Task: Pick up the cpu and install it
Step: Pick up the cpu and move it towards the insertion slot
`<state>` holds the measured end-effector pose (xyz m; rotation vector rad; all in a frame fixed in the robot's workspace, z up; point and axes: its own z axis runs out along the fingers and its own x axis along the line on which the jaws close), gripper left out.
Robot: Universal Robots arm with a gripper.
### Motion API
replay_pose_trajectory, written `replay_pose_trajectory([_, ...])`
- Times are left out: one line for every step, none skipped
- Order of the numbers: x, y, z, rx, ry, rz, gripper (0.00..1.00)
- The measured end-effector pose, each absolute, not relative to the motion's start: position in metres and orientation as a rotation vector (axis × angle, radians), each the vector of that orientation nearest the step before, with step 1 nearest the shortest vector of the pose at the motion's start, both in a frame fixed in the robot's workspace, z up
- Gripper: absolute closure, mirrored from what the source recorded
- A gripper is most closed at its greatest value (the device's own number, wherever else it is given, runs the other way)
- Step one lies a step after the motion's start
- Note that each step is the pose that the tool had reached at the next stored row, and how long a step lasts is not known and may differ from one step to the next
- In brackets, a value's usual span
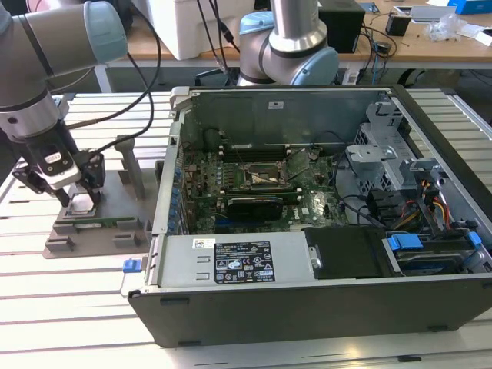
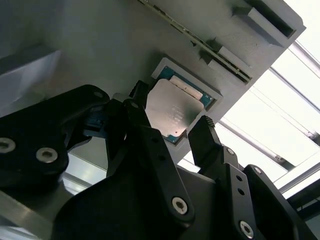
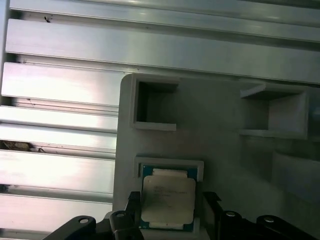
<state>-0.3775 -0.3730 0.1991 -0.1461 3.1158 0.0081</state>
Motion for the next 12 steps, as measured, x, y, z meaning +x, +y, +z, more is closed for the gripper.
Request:
replay_pose_trajectory([-0.379,-0.373,0.198,-0.146,3.116,0.008,0.40])
replay_pose_trajectory([-0.379,-0.373,0.197,-0.146,3.116,0.008,0.40])
replay_pose_trajectory([-0.379,-0.373,0.196,-0.147,3.116,0.008,0.40])
replay_pose_trajectory([-0.379,-0.373,0.195,-0.146,3.116,0.008,0.40])
replay_pose_trajectory([-0.379,-0.373,0.194,-0.146,3.116,0.008,0.40])
replay_pose_trajectory([-0.379,-0.373,0.193,-0.146,3.116,0.008,0.40])
replay_pose_trajectory([-0.379,-0.373,0.192,-0.146,3.116,0.008,0.40])
replay_pose_trajectory([-0.379,-0.373,0.190,-0.146,3.116,0.008,0.40])
replay_pose_trajectory([-0.379,-0.373,0.190,-0.146,3.116,0.008,0.40])
replay_pose_trajectory([-0.379,-0.373,0.189,-0.146,3.116,0.008,0.40])
replay_pose_trajectory([-0.379,-0.373,0.188,-0.146,3.116,0.008,0.40])
replay_pose_trajectory([-0.379,-0.372,0.188,-0.146,3.116,0.008,0.40])
